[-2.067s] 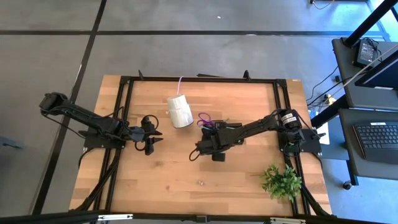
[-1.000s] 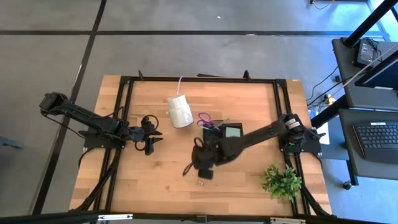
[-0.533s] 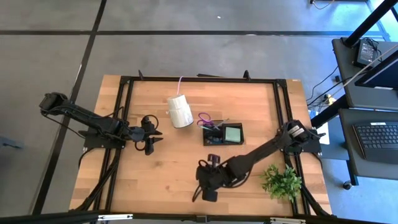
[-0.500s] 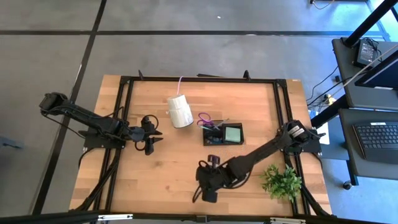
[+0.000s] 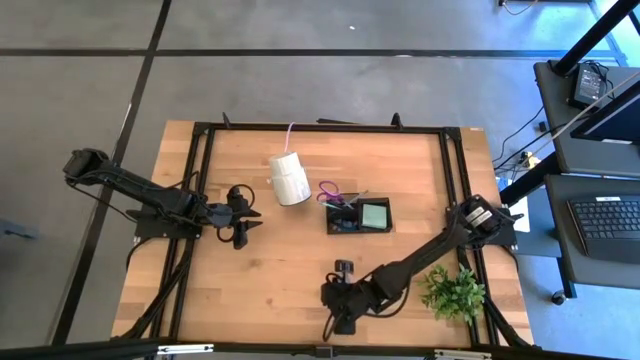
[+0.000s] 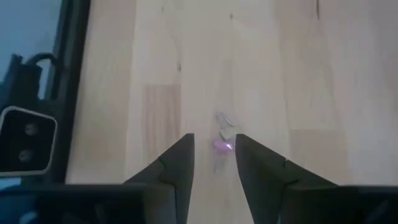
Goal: Pick and place office supplies into organizer
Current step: Put the pink binder clip into the black desk organizer
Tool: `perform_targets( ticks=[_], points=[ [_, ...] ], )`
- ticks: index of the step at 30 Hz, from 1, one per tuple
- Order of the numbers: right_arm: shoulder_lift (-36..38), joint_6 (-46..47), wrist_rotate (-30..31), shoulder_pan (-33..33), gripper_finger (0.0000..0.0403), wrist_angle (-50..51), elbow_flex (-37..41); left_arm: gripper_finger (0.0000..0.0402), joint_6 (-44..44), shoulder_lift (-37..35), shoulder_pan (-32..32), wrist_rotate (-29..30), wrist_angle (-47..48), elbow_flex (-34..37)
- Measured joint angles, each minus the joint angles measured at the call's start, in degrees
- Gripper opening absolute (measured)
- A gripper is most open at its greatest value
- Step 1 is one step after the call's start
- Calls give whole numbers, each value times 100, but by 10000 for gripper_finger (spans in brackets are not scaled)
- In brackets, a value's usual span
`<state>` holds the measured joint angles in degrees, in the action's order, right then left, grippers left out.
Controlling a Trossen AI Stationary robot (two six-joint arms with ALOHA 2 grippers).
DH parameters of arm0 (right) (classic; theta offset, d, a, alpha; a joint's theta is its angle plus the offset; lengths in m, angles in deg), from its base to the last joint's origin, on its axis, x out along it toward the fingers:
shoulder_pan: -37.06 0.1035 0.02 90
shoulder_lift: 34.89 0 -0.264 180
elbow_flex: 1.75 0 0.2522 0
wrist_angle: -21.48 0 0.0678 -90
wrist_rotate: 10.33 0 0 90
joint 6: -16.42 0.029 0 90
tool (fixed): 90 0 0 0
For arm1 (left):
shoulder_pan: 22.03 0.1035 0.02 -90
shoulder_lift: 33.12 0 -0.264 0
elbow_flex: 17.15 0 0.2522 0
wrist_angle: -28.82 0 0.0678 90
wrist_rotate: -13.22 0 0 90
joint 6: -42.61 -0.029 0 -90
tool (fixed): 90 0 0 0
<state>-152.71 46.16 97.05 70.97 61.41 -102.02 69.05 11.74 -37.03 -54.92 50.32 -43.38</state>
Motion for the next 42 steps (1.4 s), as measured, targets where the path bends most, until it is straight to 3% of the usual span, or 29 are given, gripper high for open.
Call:
perform_targets(
  ticks=[14, 32, 42],
  points=[
    [-301, -23, 0, -25, 121, -905, 324, 116, -1, 2, 0, -2, -2, 0],
    [-476, 188, 85, -144, 123, -745, 324, 116, -7, 1, 0, -4, -2, 0],
    [-476, 324, -109, -210, 179, -623, 324, 116, -19, 1, 0, -6, -2, 0]
  ],
)
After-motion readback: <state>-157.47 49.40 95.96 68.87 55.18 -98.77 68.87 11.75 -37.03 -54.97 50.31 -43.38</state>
